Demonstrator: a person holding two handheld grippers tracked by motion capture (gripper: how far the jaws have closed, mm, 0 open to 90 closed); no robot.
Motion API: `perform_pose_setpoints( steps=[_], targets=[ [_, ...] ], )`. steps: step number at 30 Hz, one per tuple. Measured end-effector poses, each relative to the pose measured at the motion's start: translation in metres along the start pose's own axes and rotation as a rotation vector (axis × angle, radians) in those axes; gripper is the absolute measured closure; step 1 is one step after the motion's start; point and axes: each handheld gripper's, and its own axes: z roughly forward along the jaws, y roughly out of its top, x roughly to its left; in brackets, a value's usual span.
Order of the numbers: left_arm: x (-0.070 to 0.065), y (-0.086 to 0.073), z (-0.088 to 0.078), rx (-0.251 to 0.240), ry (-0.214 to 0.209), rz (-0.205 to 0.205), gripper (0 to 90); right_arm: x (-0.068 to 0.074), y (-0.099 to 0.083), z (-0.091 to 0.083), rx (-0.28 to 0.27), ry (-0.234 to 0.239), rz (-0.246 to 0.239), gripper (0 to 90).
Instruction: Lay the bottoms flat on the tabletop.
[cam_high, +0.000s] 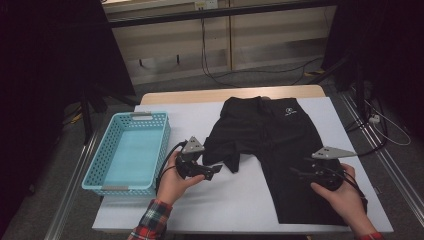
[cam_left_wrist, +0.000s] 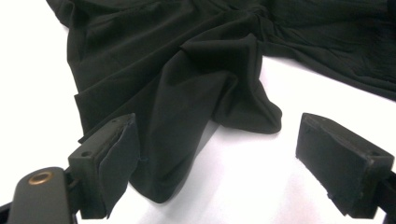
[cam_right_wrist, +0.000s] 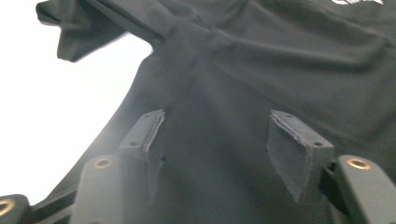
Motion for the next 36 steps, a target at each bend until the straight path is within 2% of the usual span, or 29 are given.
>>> perform_pose_setpoints(
  steps=[4,10,14,15,17,18,20,21,27,30,31,33,36],
  targets=[
    [0.005,-0.001,0.001,0.01,0.019,0.0,11.5,0.009,0.009,0.012,-0.021,0.025,-0.01,32.4],
    [0.01,-0.005,0.008,0.015,0.055,-0.014,11.5,0.019,0.019,0.025,-0.037,0.031,-0.007,27.2],
    [0.01,-0.007,0.013,0.016,0.06,-0.017,16.4,0.026,0.019,0.03,-0.031,0.047,-0.032,26.1],
    [0.009,-0.007,0.015,0.025,0.058,-0.007,19.7,0.027,0.019,0.031,-0.029,0.052,-0.039,26.0],
    [0.007,-0.009,0.019,0.043,0.037,0.007,32.4,0.029,0.018,0.03,-0.03,0.062,-0.041,26.0],
    [0.007,-0.009,0.02,0.051,0.044,0.02,33.5,0.029,0.017,0.03,-0.03,0.063,-0.045,25.9],
    [0.008,-0.009,0.022,0.062,0.054,0.027,45.7,0.03,0.016,0.029,-0.028,0.067,-0.047,25.7],
    [0.009,-0.009,0.024,0.054,0.071,0.023,47.0,0.03,0.016,0.029,-0.025,0.069,-0.05,25.7],
    [0.014,-0.013,0.032,0.11,0.084,0.01,64.2,0.033,0.015,0.03,-0.021,0.079,-0.061,25.7],
    [0.014,-0.011,0.032,0.116,0.088,0.016,77.0,0.036,0.016,0.03,-0.023,0.088,-0.067,25.6],
    [0.014,-0.01,0.031,0.117,0.07,0.006,83.1,0.037,0.016,0.03,-0.023,0.091,-0.072,25.6],
    [0.012,-0.008,0.03,0.12,0.057,-0.007,86.1,0.038,0.016,0.031,-0.019,0.097,-0.079,25.6],
    [0.01,0.0,0.02,0.09,0.047,-0.03,86.7,0.039,0.016,0.031,-0.02,0.103,-0.08,25.6]
  ],
)
